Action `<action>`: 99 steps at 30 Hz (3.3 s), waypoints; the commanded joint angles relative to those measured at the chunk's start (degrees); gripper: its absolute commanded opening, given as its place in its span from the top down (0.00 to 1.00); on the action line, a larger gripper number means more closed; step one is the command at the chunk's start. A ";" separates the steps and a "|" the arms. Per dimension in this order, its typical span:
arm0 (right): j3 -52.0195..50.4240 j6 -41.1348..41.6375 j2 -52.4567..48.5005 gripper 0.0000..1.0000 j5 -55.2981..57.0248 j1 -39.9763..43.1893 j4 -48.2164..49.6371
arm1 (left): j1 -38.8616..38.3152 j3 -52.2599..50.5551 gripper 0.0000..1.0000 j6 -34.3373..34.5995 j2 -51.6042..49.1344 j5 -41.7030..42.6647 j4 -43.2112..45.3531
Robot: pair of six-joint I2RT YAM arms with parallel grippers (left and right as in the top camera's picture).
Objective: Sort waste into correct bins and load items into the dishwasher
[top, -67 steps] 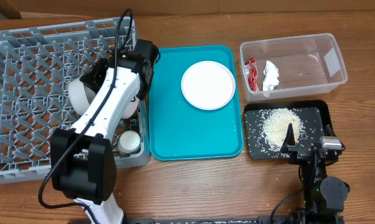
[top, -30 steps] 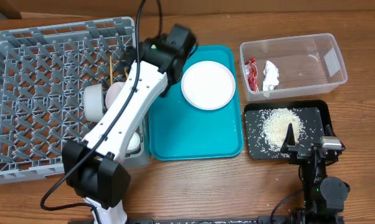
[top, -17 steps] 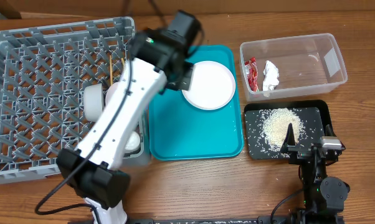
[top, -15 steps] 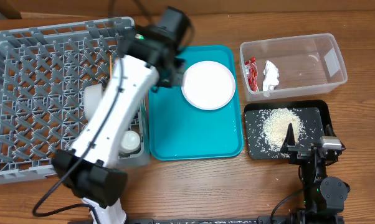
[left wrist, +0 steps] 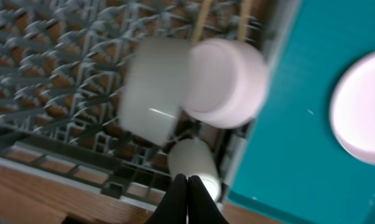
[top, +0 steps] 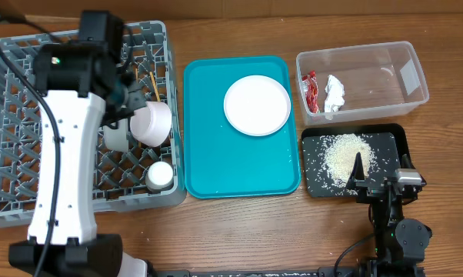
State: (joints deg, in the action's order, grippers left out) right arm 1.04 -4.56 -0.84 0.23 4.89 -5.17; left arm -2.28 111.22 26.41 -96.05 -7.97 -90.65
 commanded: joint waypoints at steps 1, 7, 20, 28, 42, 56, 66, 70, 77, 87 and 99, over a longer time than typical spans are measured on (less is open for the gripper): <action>-0.57 -0.20 0.46 0.00 0.07 0.07 0.35 | 6.95 -0.61 0.96 2.54 -0.26 -1.57 0.00; -0.57 -0.20 0.46 0.00 0.07 0.07 0.35 | 10.32 -8.13 0.96 -2.64 -0.33 5.92 5.31; -0.57 -0.20 0.46 0.00 0.07 0.07 0.35 | 10.40 -19.43 0.96 -5.40 -0.35 18.23 14.62; -0.57 -0.20 0.46 0.00 0.07 0.07 0.35 | 9.66 -20.37 0.96 -8.66 -0.26 25.90 16.87; -0.57 -0.20 0.46 0.00 0.07 0.07 0.35 | 5.57 -10.82 0.83 -9.14 11.96 13.81 10.91; -0.57 -0.20 0.46 0.00 0.07 0.07 0.35 | -21.77 -20.31 0.37 -6.08 -1.09 10.29 29.64; -0.57 -0.20 0.46 0.00 0.07 0.07 0.35 | -22.08 -20.33 0.43 2.73 -23.17 10.27 44.68; -0.57 -0.20 0.46 0.00 0.07 0.07 0.35 | -22.08 -20.33 0.45 3.69 -26.40 10.10 45.99; -0.57 -0.20 0.46 0.00 0.07 0.07 0.35 | -22.08 -20.31 0.96 3.78 -27.21 3.52 39.95; -0.57 -0.20 0.46 0.00 0.07 0.07 0.35 | -22.23 -17.22 0.96 2.97 -15.89 -4.00 30.36; -0.57 -0.20 0.46 0.00 0.07 0.07 0.35 | -22.05 -10.21 0.96 10.88 10.08 -37.53 4.55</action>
State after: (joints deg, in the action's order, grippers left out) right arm 1.04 -4.51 -0.84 0.23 4.89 -5.15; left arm -24.40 100.62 31.59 -90.02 -30.35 -80.73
